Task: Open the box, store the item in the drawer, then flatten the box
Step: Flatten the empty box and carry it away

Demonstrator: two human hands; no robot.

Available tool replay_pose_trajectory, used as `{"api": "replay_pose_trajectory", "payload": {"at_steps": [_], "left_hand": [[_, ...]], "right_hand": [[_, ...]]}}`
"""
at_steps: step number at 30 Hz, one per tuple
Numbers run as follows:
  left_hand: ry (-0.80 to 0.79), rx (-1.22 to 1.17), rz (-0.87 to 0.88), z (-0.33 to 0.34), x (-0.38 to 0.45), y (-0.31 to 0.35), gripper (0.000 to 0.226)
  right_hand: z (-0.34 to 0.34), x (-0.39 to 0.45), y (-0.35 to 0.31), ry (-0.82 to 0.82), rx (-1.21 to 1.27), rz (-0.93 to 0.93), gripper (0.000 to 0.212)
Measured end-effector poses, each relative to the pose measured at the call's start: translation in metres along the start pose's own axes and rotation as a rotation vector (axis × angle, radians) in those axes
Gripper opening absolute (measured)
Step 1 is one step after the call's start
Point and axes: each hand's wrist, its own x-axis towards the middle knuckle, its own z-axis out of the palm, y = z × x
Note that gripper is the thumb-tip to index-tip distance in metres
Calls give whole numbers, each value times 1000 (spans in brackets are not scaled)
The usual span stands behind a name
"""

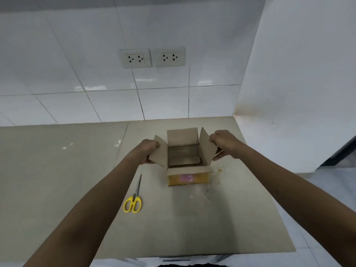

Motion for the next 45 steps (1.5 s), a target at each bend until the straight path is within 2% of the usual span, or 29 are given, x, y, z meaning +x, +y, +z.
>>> {"api": "replay_pose_trajectory", "payload": {"at_steps": [5,8,10,14,17,20,23,27,30,32,34,36,37,38,42,45], "left_hand": [[-51,72,34,6,-2,1,36],[-103,122,130,9,-5,-2,30],[-102,130,212,8,-8,-3,25],[-53,80,326,-4,-11,-9,23],[-57,57,442,-11,-14,-19,26],[-64,44,586,-14,-15,-36,39],[-102,119,646,-19,-12,-53,20],[-96,256,643,-26,-6,-72,12],[-102,286,600,-31,-3,-82,22],[-165,287,541,-33,-11,-76,29],[-317,250,358,-38,-18,-65,31],[-471,166,145,-48,-20,-61,57],[-489,129,113,-52,-19,-61,67],[-478,71,120,-54,-16,-62,70],[-174,-16,264,-52,-13,-54,70],[-75,125,321,-37,-13,-45,47]], "right_hand": [[4,-3,11,-36,-47,43,12],[6,-4,17,-111,-53,116,31],[6,0,22,-107,59,176,50],[4,5,29,-17,333,244,56],[5,9,26,8,339,205,56],[5,12,18,-9,324,112,53],[4,13,11,1,330,9,48],[9,11,14,-9,243,-128,28],[16,8,20,-40,149,-159,23],[20,7,22,-27,114,-156,25],[21,6,23,4,92,-154,26],[22,6,23,52,35,-166,29],[23,5,23,88,-9,-181,30],[25,5,23,131,-59,-207,31],[35,4,23,277,-235,-354,38],[39,3,24,312,-452,-492,49]]}}
